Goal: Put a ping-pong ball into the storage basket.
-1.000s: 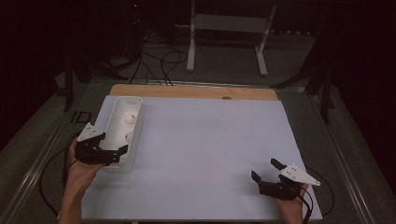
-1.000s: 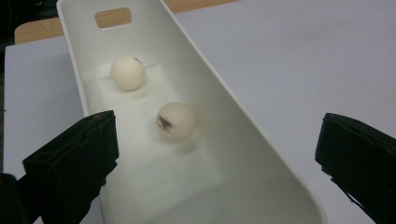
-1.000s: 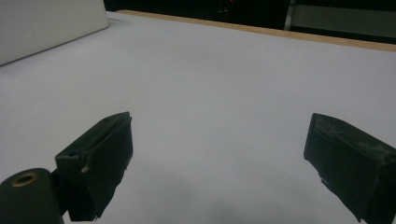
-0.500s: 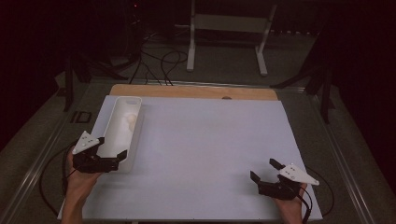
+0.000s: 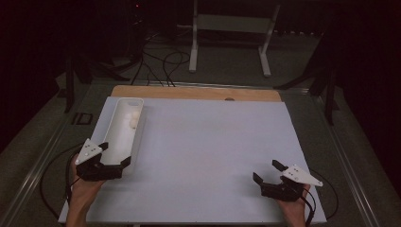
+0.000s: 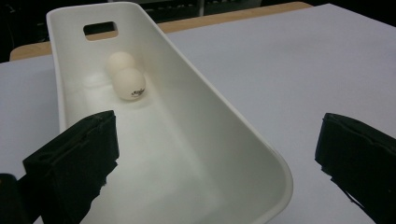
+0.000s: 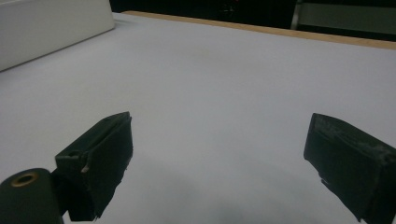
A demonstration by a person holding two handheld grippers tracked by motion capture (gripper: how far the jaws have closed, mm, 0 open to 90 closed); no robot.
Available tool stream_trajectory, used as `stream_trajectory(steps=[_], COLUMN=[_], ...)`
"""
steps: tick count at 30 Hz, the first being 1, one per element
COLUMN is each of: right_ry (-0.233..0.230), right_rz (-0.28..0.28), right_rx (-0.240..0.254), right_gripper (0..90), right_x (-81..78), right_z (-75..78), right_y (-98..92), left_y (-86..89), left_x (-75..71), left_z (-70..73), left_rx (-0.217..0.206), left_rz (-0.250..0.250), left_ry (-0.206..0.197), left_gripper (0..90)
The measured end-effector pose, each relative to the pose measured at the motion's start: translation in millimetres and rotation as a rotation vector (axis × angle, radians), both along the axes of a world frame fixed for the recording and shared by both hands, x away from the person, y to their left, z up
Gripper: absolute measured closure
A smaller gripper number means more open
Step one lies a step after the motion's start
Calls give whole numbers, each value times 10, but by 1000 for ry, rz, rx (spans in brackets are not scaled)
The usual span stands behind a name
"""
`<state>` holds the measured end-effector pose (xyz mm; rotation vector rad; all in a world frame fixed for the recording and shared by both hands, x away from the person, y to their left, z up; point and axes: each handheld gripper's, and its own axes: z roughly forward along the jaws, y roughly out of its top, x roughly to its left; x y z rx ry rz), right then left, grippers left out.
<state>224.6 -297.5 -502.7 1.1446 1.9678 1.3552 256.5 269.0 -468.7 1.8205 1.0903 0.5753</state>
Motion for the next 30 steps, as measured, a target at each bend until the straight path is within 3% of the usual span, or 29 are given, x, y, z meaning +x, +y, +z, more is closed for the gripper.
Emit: stream_trajectory(steps=[10, 30], right_ry=[3, -5], right_rz=[12, 41], right_rx=[12, 13], right_gripper=[76, 76], right_x=[41, 94], right_z=[21, 68], right_y=[9, 24], left_y=[-2, -22], left_x=[-85, -110], left_z=[-57, -146], left_rx=[-11, -40], left_rz=[-3, 4], left_ry=[-41, -64], left_gripper=[3, 3])
